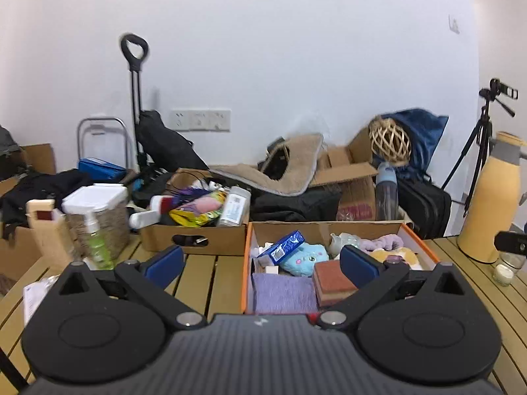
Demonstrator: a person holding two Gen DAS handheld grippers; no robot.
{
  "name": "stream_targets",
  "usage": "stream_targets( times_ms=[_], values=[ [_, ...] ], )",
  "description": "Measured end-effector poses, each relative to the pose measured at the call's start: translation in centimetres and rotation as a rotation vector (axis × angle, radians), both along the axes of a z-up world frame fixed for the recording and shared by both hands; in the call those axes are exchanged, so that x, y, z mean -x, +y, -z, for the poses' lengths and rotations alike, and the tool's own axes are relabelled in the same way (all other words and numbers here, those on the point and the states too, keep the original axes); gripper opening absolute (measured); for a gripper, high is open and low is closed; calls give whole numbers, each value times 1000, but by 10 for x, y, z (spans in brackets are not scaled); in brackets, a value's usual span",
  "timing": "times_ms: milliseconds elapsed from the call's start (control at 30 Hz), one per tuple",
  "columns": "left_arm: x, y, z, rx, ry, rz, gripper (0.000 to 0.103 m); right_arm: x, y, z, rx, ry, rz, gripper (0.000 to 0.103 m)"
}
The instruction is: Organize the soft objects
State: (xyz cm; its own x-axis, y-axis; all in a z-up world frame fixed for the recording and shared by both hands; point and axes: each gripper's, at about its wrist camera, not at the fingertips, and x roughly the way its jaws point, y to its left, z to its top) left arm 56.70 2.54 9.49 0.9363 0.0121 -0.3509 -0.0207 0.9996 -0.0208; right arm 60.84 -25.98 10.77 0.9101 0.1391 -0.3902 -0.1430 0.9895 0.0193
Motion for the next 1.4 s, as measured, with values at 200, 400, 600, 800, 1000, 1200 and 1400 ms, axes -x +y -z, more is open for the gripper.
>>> stream_targets(
  times_ms=[200,400,600,800,1000,1200,1400],
  values=[
    [88,1,11,-14,-84,-54,103,84,-7,10,-6,-54,1,99],
    [196,-1,21,5,-161,-65,103,179,-13,25,-36,-80,15,99],
    [305,-2,28,-59,-192,-17,103,293,-7,41,-18,-107,19,100],
    [414,-6,47,-41,-248,-40,103,396,4,49,-22,-131,-15,102],
    [496,-11,66,-14,-231,-36,103,489,14,58,-16,-164,-60,103],
    [548,-14,74,-45,-225,-10,103,565,20,74,-19,-173,-74,103],
    [574,-15,79,-26,-224,4,103,609,31,82,-48,-190,-81,103]
  ],
)
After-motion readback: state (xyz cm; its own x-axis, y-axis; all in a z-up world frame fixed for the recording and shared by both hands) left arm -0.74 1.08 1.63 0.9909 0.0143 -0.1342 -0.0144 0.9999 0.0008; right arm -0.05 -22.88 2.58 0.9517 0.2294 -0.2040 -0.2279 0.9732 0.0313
